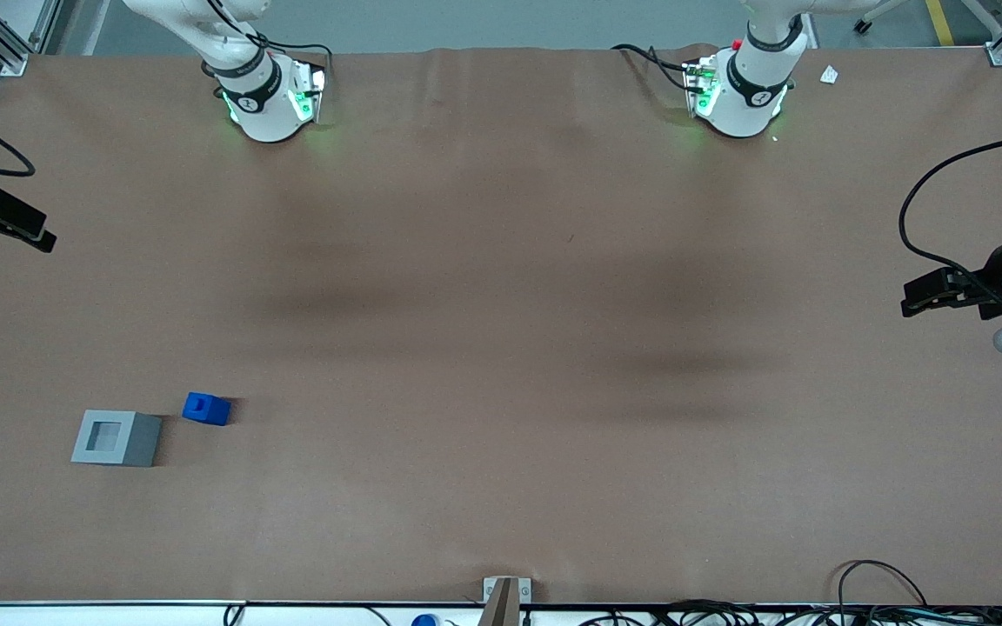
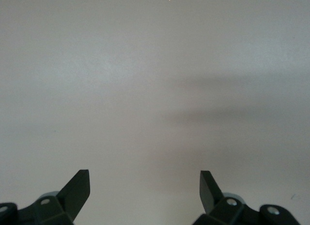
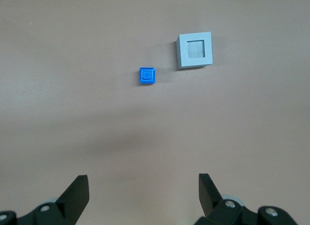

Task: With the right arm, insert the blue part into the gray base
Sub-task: 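Move the open right gripper over the blue block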

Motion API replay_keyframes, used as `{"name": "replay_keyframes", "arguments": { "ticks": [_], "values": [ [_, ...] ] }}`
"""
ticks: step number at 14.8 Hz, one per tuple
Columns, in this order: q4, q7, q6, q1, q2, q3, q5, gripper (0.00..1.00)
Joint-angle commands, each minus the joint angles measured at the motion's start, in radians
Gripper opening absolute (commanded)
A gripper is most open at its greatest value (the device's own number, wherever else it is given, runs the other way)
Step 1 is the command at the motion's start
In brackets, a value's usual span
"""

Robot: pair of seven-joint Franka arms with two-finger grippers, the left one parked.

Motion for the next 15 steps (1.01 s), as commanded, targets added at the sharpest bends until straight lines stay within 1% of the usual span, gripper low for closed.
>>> {"name": "replay_keyframes", "arguments": {
  "ticks": [1,6,9,10,12,15],
  "values": [
    [0.016,0.005,-0.011,-0.006,0.005,0.006,-0.011,1.00],
    [0.011,0.003,0.001,-0.017,0.021,0.003,-0.012,1.00],
    [0.010,0.003,0.004,-0.052,0.039,0.003,0.000,1.00],
    [0.013,0.003,0.003,-0.060,0.056,0.003,-0.011,1.00],
    [0.016,0.005,-0.002,-0.057,0.067,0.003,-0.011,1.00],
    [0.007,0.022,0.006,-0.055,0.083,0.005,0.017,1.00]
  ]
}}
